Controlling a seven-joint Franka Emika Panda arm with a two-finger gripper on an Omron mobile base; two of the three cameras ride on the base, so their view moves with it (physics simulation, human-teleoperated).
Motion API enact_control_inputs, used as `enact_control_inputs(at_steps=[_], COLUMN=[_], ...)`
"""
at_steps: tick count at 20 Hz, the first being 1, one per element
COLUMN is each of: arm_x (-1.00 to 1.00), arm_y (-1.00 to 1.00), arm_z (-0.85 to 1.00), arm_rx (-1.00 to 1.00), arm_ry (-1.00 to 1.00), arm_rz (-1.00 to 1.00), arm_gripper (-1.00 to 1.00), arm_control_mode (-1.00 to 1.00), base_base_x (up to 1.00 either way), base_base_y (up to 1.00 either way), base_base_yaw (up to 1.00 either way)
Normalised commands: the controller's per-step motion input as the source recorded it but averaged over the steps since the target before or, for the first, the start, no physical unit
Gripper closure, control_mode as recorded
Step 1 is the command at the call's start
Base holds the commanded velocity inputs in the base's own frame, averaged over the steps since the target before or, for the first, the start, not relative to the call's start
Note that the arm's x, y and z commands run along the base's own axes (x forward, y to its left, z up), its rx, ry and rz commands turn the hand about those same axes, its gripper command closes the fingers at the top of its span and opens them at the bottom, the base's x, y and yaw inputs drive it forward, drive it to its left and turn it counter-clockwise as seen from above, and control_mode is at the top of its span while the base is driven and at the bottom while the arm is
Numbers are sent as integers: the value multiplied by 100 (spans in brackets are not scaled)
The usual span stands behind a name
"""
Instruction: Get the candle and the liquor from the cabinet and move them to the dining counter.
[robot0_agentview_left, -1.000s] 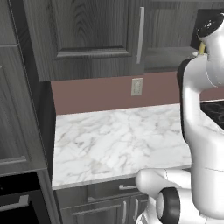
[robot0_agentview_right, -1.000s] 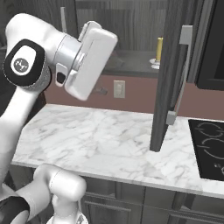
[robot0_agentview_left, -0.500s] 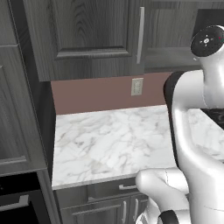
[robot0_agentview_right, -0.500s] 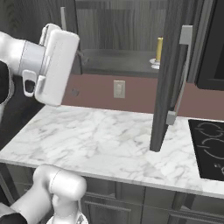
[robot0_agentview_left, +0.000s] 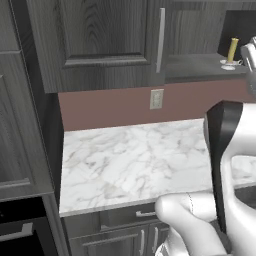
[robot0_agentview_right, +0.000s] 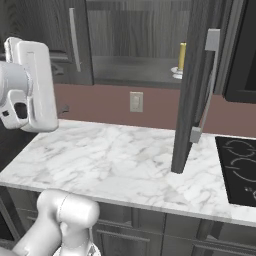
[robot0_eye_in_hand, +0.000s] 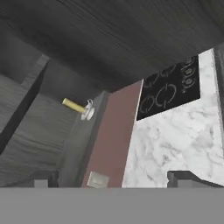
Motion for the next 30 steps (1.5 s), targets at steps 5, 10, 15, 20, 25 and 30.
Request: enact_control_inputs(at_steps=[5,10,15,20,25,30], arm_x=[-2,11,28,37,47,57], arm_y=[34,26,36,48,28,8], arm_z=[12,17,4,0,-1,-15], arm_rx=[-17,-14,-16,-15,-9,-12], arm_ry=[29,49,30,6,0,0], arm_rz=[59,43,33,22,23,13], arm_gripper=[-100,-100,-100,-100,-100,-100], arm_control_mode=[-100,-100,-100,-100,-100,-100], base_base_x=[0,0,0,0,0,0], base_base_y=[0,0,0,0,0,0], base_base_yaw=[0,0,0,0,0,0])
